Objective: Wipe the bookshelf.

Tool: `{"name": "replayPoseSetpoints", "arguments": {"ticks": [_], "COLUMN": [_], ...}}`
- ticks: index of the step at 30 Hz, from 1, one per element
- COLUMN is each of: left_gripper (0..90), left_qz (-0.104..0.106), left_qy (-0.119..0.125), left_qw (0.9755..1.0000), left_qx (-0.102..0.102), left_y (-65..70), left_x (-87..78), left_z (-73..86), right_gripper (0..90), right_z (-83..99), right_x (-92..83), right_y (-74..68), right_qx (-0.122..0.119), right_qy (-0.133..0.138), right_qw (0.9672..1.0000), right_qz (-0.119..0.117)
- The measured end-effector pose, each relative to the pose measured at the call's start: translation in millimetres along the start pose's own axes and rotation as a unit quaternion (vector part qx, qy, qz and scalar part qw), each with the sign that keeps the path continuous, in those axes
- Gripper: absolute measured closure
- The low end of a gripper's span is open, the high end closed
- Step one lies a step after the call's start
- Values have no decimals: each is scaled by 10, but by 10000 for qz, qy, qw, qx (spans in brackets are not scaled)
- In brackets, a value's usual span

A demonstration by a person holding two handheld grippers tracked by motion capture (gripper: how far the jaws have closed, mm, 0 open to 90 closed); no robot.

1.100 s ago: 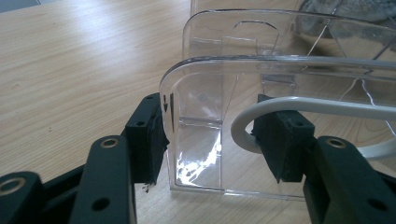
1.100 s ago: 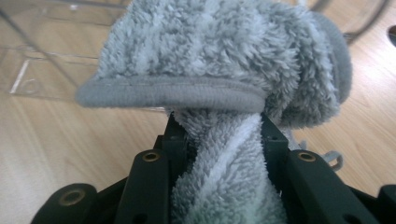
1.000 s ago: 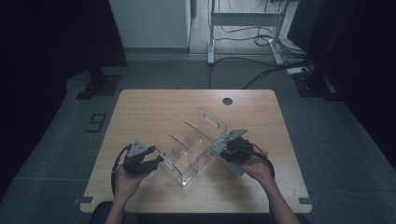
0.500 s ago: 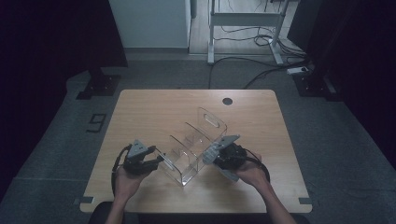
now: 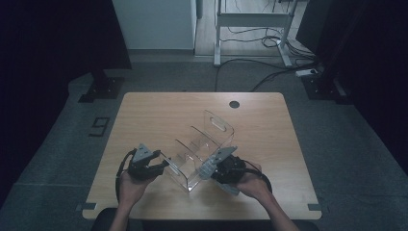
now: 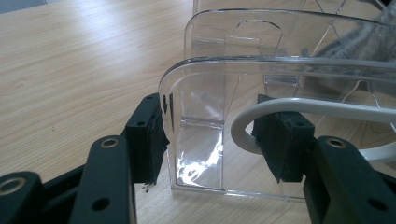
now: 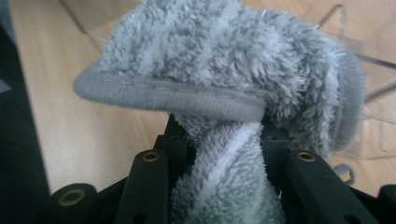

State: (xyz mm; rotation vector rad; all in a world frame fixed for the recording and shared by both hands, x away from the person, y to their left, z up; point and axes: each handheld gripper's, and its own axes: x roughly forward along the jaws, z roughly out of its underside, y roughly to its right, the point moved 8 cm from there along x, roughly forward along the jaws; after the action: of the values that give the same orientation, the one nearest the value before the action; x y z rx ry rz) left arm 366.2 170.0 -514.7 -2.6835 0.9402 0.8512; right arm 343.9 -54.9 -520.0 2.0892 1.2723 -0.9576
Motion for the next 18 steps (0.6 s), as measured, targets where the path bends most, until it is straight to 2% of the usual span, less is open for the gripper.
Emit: {"name": "replayPoseSetpoints", "arguments": {"ticks": [10, 15, 18], "left_gripper": [451, 451, 451], "left_qz": [-59, -58, -60], "left_qy": [-17, -51, -50], "left_qw": [10000, 10000, 10000], "left_qx": [-17, -3, -8], "left_y": [8, 33, 42], "left_x": [2, 3, 6], "left_z": [-4, -6, -8], "right_gripper": [636, 637, 637], "right_z": [-69, -106, -141], "right_x": [43, 74, 106], "right_y": [-246, -389, -497], "right_qx": [-165, -237, -350], "right_qy": [-34, -15, -43], "right_qw": [9995, 9982, 9973], "right_qz": [-259, -549, -642]}}
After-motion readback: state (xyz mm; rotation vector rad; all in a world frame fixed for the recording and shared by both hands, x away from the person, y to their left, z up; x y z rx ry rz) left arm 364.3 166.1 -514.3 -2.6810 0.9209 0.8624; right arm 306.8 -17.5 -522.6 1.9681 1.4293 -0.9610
